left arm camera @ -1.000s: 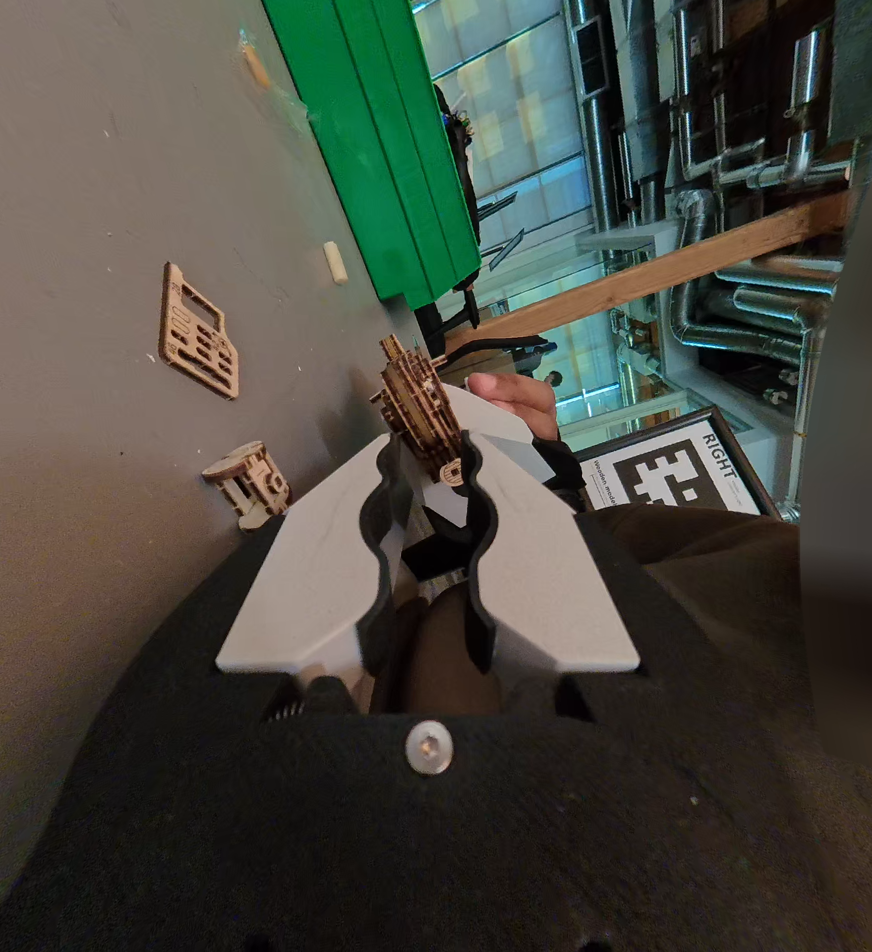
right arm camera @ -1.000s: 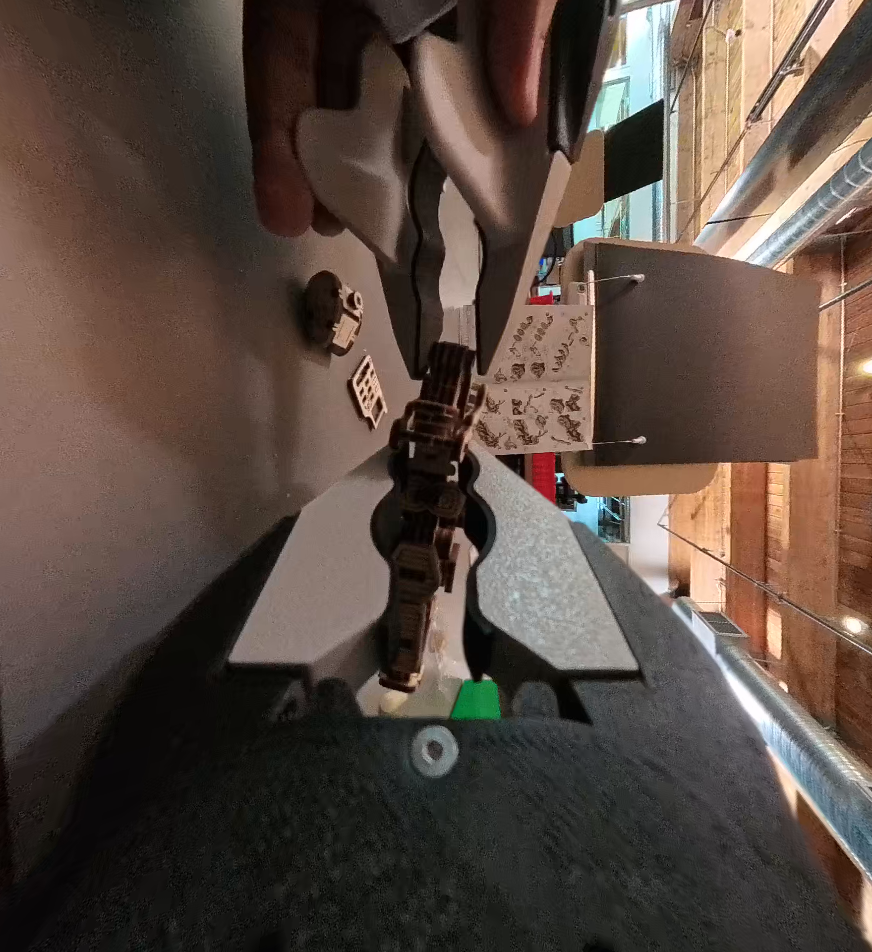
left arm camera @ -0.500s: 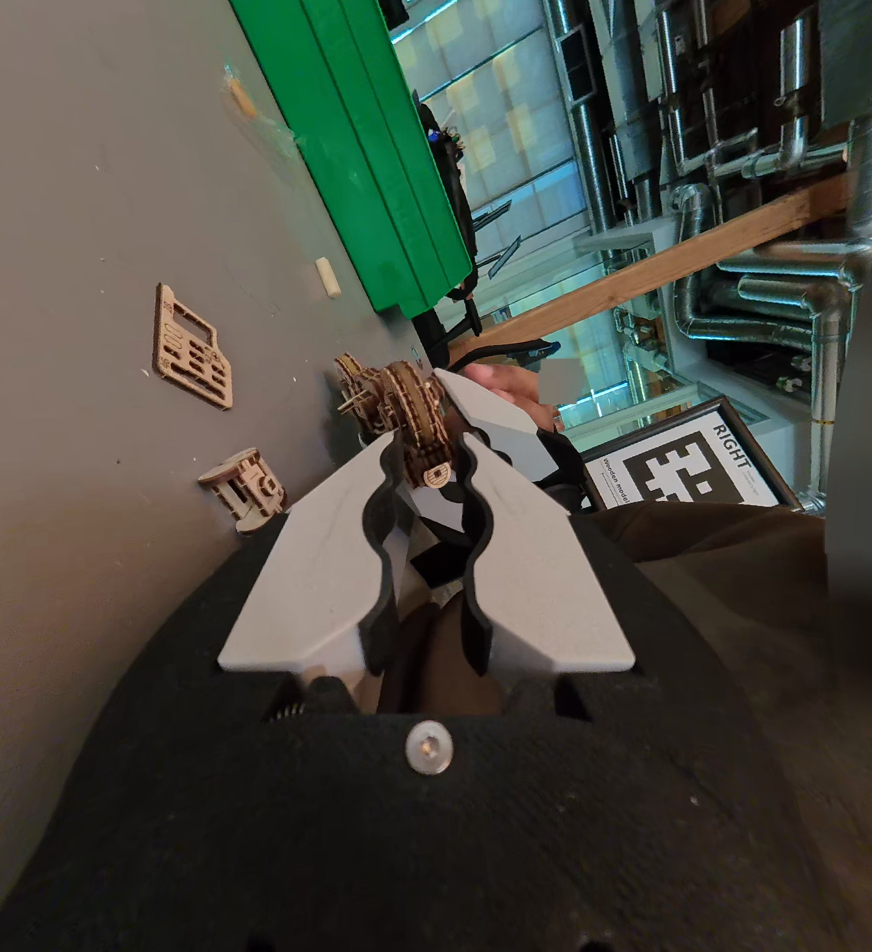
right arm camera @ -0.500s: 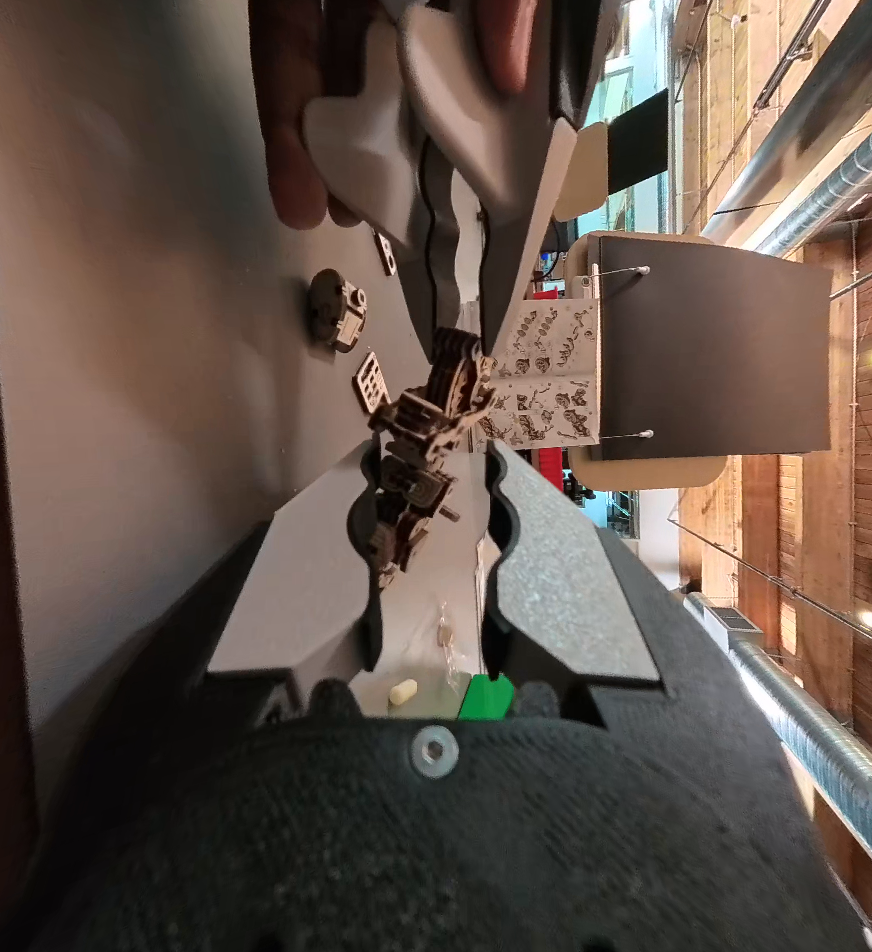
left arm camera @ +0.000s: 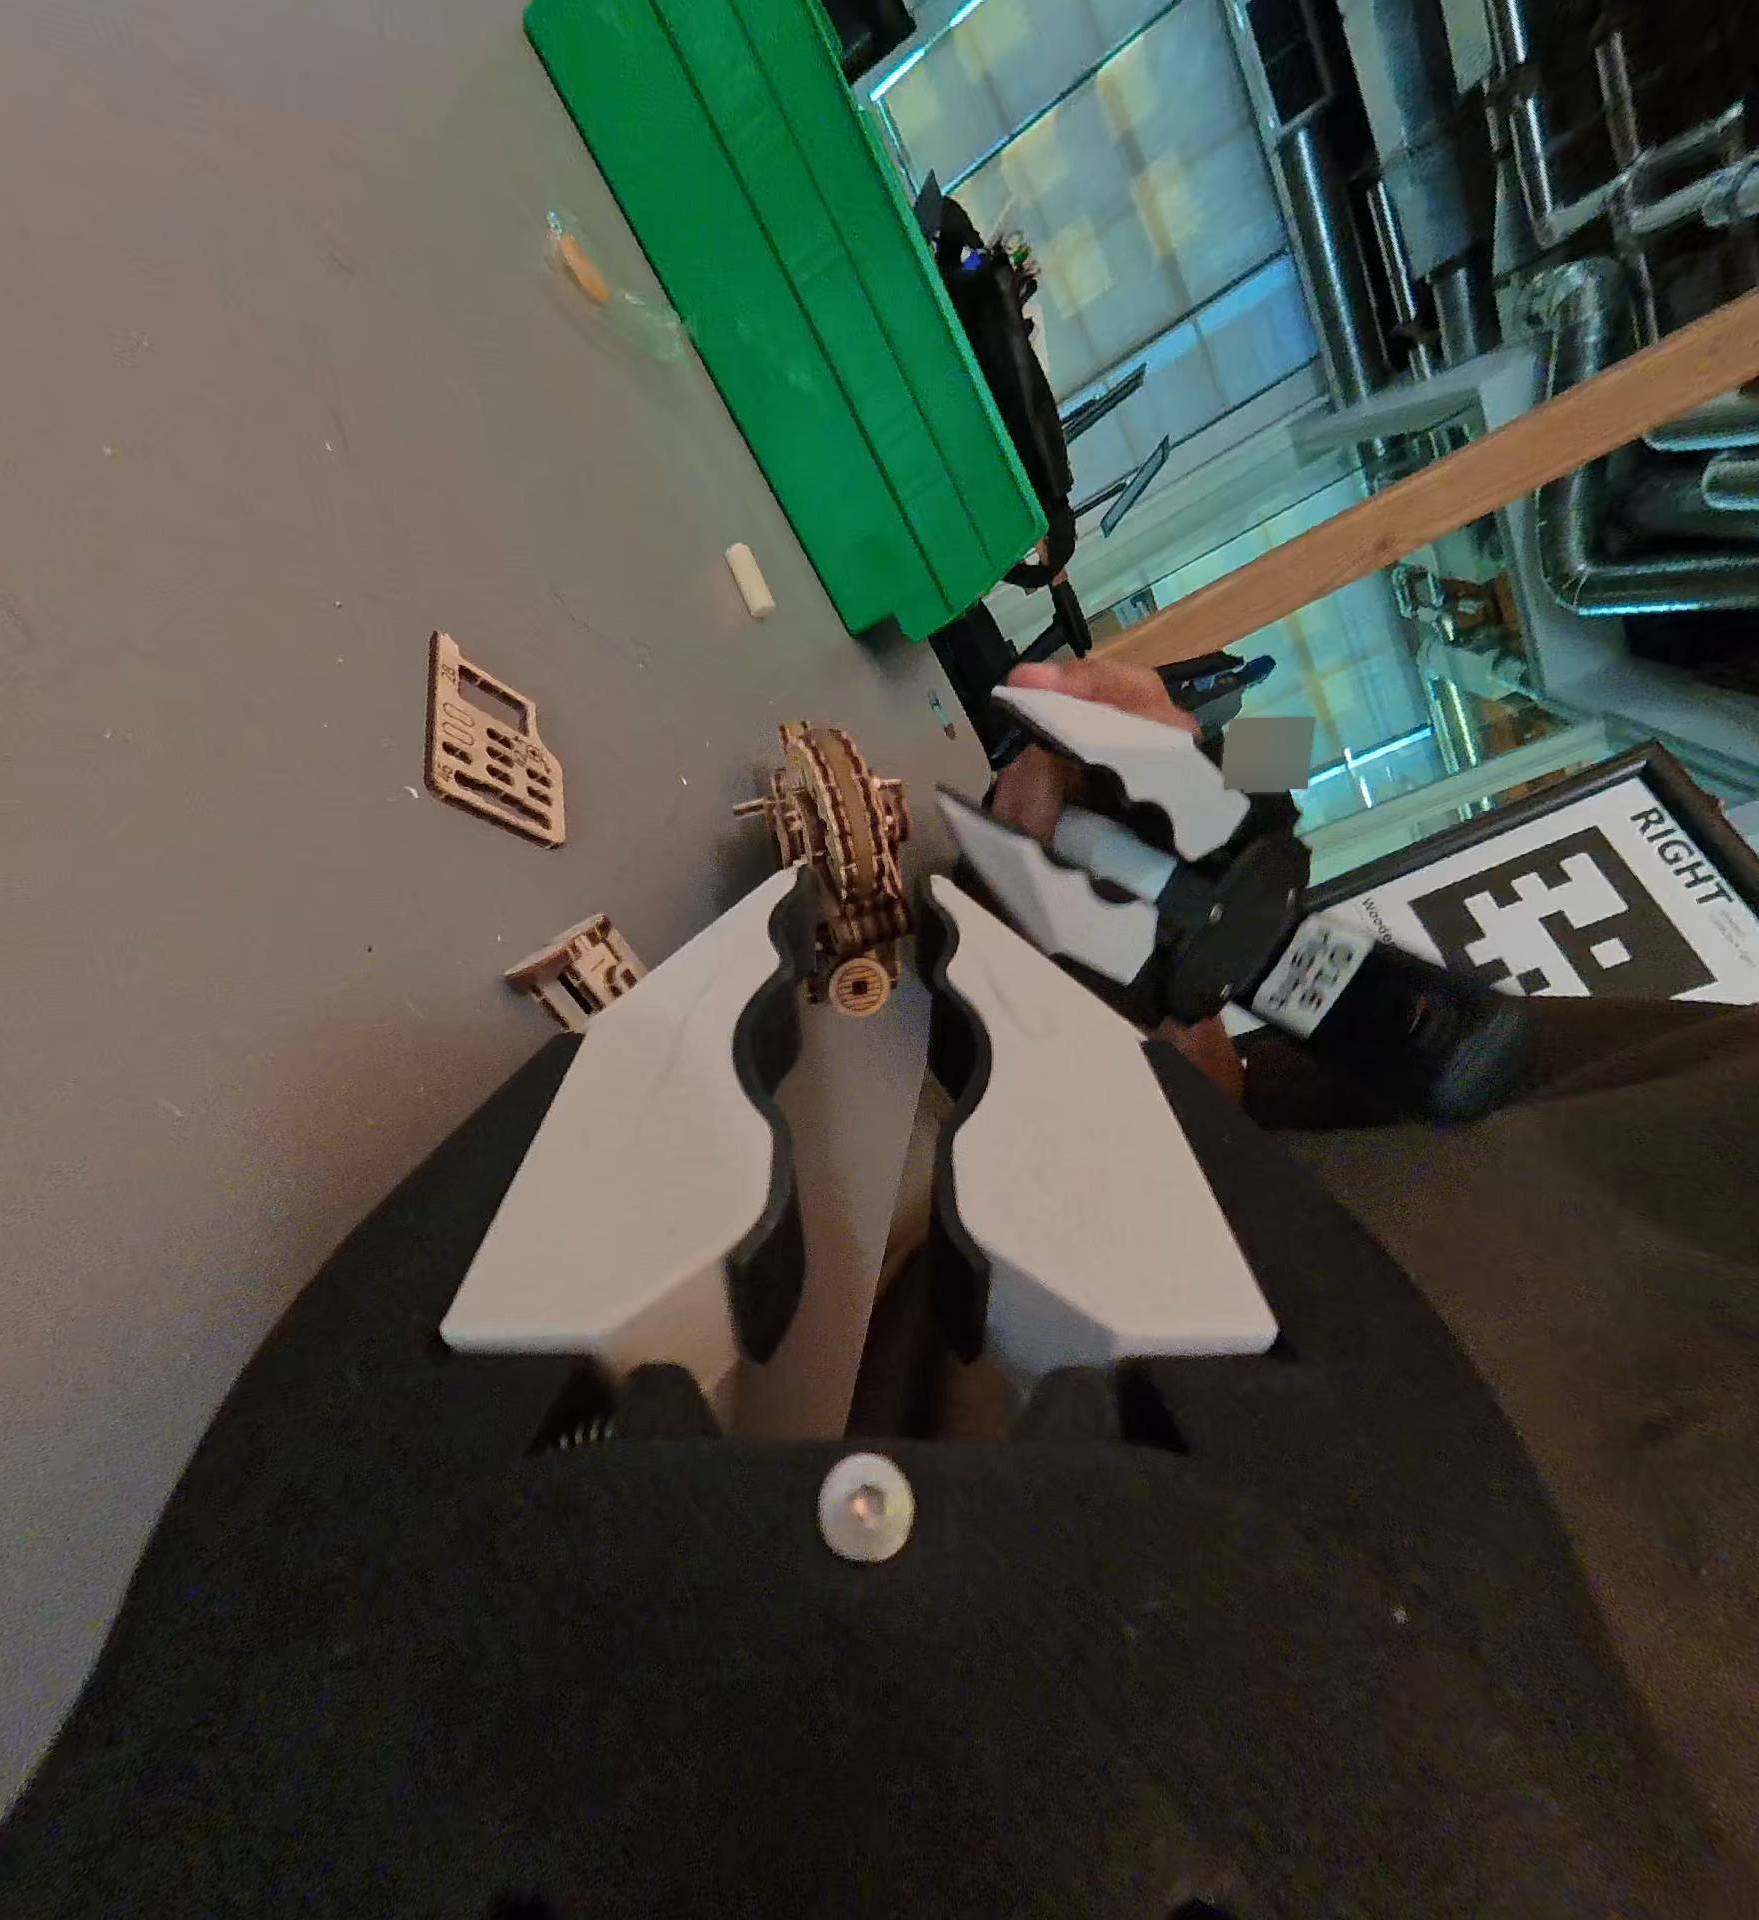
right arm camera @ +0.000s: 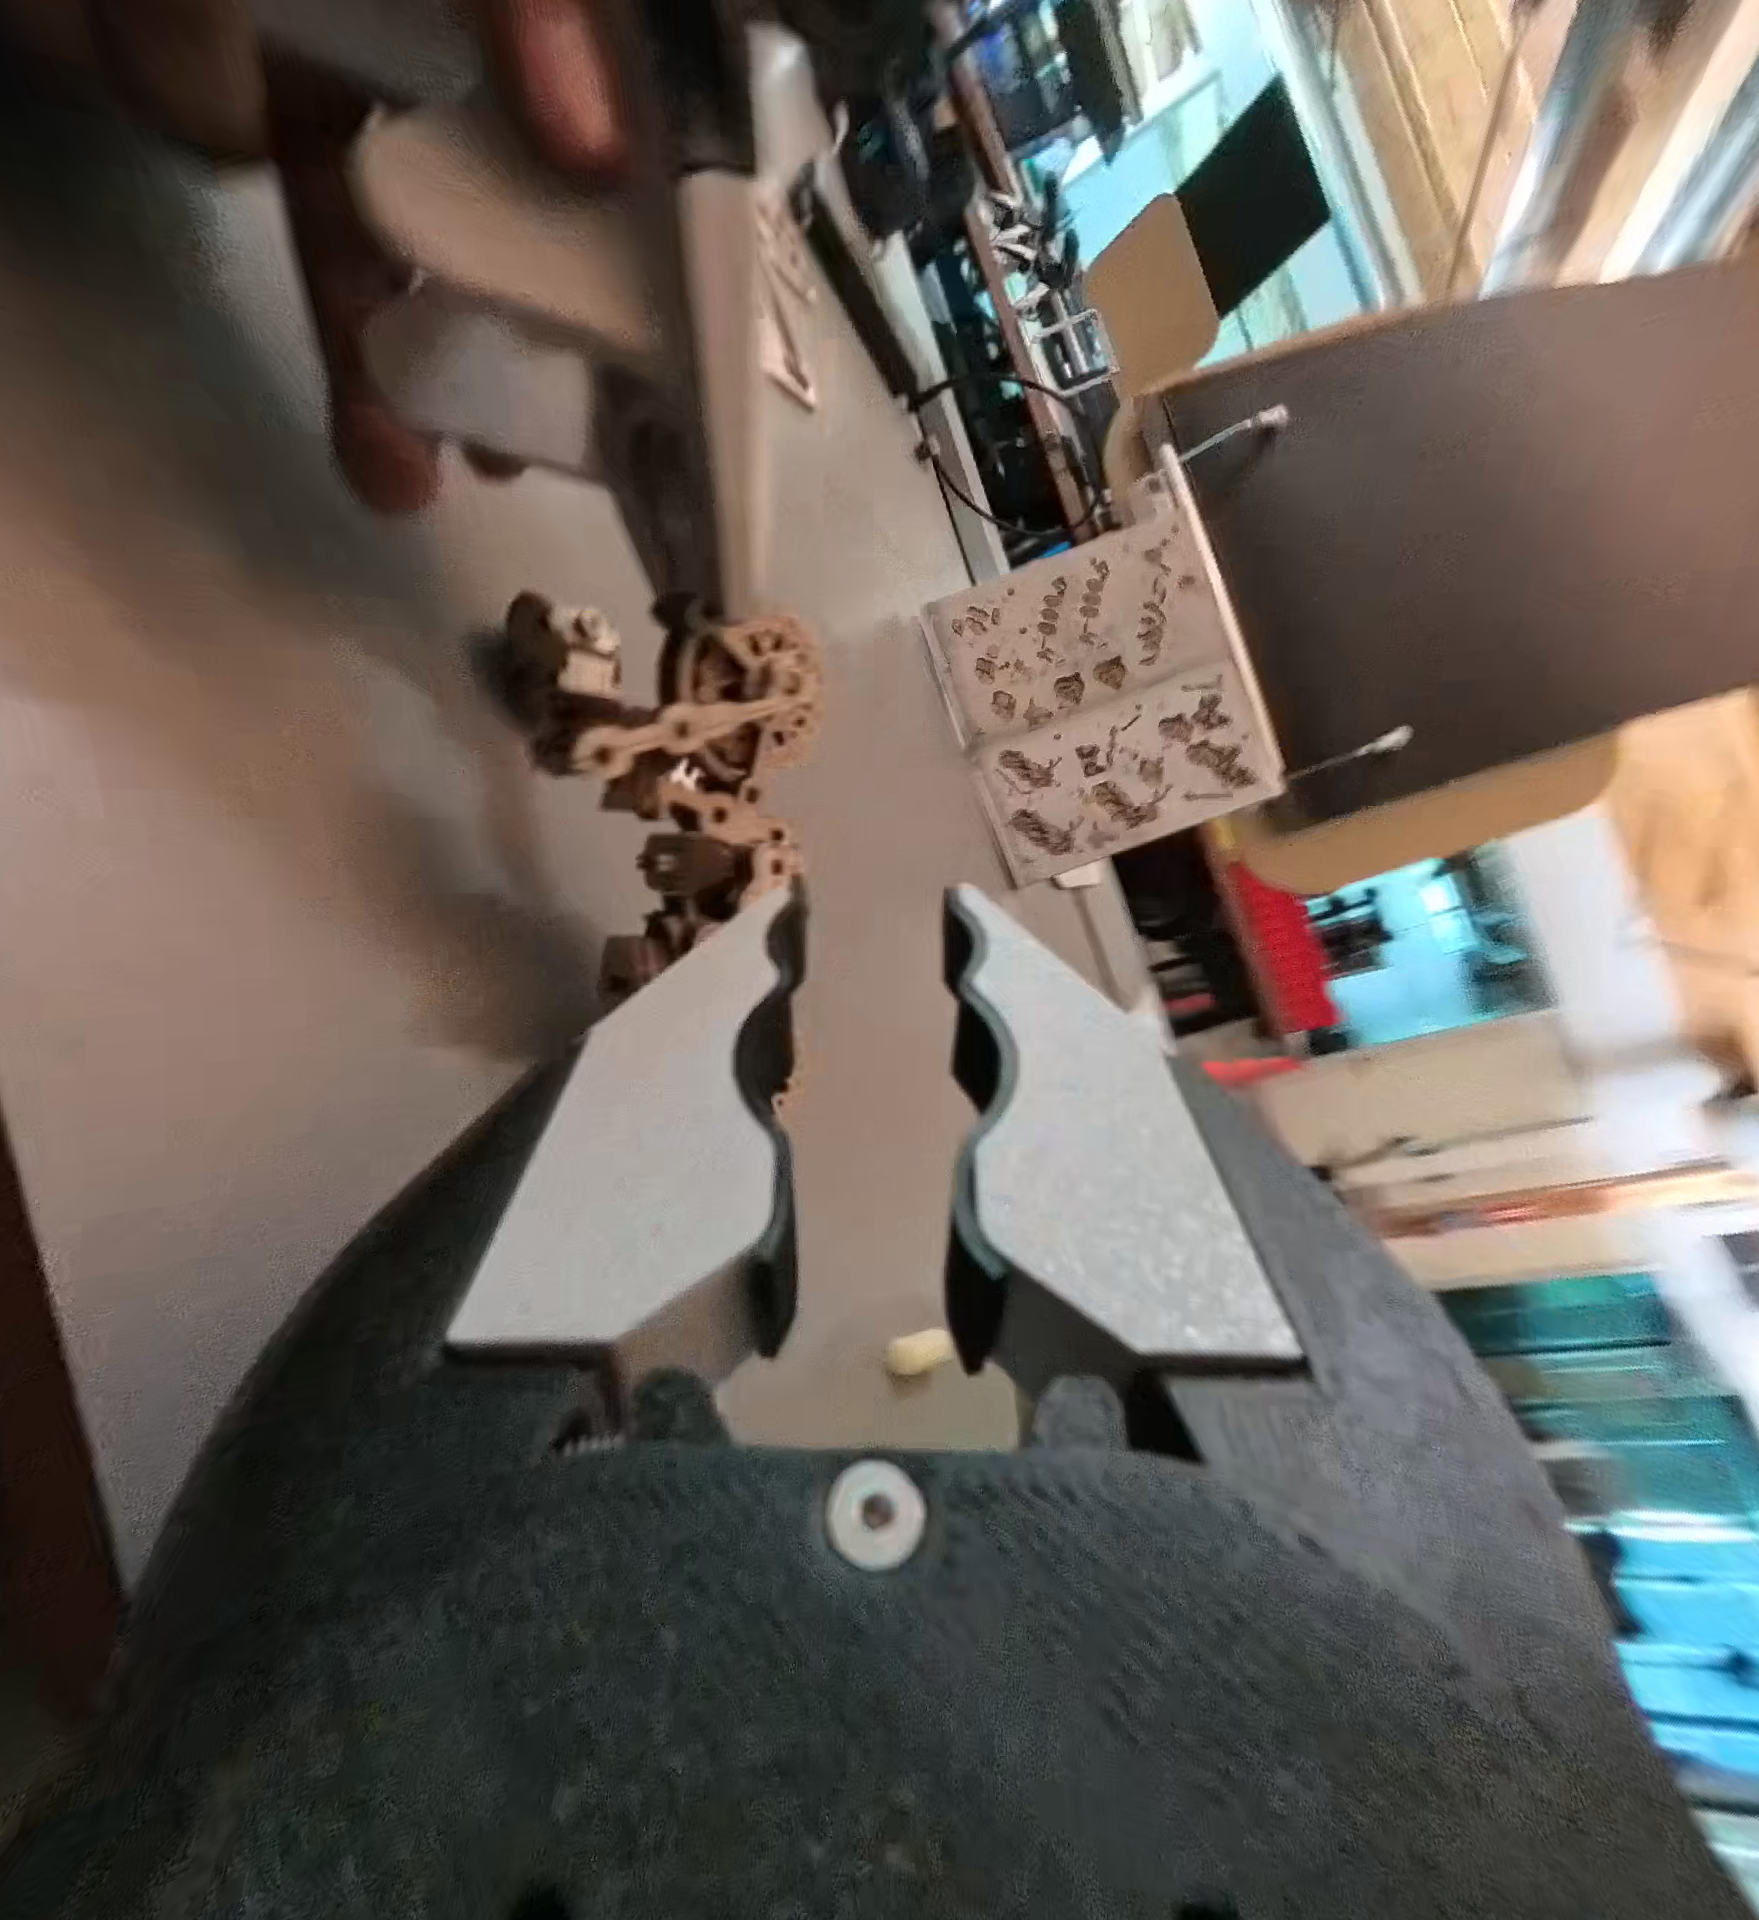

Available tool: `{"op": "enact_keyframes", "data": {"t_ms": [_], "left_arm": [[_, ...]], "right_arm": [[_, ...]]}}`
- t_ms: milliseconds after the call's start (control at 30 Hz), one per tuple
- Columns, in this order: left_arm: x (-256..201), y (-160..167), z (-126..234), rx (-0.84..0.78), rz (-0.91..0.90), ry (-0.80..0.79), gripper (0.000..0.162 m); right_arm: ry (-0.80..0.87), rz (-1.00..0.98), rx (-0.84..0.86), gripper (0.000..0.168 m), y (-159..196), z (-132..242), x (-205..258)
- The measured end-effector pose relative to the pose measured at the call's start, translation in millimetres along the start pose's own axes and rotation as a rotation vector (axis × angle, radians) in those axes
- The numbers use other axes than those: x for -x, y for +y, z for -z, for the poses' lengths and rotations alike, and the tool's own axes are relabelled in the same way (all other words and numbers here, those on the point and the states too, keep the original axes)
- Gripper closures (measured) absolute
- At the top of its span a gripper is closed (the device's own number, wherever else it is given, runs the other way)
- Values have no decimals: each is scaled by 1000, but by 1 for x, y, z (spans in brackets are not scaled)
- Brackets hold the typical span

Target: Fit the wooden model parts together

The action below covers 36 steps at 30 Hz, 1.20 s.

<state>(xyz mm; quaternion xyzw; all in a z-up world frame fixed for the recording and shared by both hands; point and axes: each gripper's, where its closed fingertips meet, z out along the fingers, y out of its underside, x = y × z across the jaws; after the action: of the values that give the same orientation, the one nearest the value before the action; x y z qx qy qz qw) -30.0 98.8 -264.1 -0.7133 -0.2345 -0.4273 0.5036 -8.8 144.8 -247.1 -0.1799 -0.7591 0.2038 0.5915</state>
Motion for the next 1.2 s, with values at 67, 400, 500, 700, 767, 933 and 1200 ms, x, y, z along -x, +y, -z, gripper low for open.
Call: {"op": "enact_keyframes", "data": {"t_ms": [67,400,500,700,767,933,1200], "left_arm": [[-1,2,-1,15,-20,-1,145],[-15,12,-5,85,-244,2,146],[-19,17,-8,107,-321,-1,146],[-29,23,-10,126,-417,32,147],[-30,25,-10,134,-449,29,147],[-34,30,-11,158,-539,37,147],[-38,34,-12,171,-604,37,147]], "right_arm": [[-33,-228,-48,150,1,4,-10],[-288,-761,-182,142,-23,6,-3],[-322,-784,-187,144,-28,6,2],[-391,-912,-197,148,-25,8,0],[-419,-931,-207,148,-27,10,1],[-466,-945,-215,152,-27,14,3],[-546,-916,-206,150,-30,21,13]]}}
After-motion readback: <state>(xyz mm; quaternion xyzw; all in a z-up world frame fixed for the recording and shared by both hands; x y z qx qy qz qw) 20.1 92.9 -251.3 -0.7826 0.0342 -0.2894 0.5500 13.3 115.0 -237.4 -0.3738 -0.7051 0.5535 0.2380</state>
